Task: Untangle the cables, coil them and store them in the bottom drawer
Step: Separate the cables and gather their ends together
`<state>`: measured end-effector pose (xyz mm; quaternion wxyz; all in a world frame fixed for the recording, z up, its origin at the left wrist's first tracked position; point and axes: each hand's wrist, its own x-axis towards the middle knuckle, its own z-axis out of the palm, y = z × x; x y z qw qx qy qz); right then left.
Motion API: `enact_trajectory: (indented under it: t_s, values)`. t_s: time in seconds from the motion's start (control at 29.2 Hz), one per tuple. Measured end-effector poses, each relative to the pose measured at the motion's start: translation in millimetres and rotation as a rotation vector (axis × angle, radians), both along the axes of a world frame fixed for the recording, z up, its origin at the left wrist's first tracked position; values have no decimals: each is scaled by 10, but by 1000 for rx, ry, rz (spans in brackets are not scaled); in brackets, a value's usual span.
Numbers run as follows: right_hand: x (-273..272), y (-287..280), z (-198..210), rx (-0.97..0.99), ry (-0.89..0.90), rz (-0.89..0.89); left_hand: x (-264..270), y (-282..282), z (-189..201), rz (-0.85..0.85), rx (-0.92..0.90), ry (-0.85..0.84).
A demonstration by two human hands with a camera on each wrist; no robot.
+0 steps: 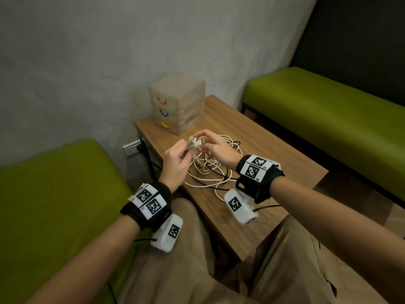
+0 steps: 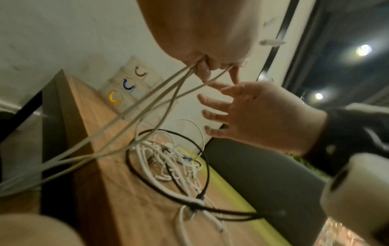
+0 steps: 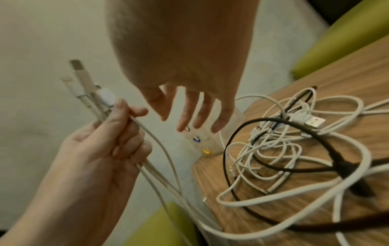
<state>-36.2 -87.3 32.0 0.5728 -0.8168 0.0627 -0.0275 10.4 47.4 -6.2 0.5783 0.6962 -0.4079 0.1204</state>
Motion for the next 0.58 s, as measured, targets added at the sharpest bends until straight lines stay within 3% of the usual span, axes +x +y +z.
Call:
enact_trajectory:
  t_s: [0.14,0.27,0.44,0.58]
  values:
    - [29,118,-62,-125,-112,93,76,-84,117,76,-43,220]
    - [95,226,-117,-146,-293,-55,143,-150,226,99,-92,287]
    - [81,295,-98,-143,-416,-196,149,-196,331,45,-216,492]
    - [100,387,-132,-228,-483,-226,144,-217,560,40,-347,569]
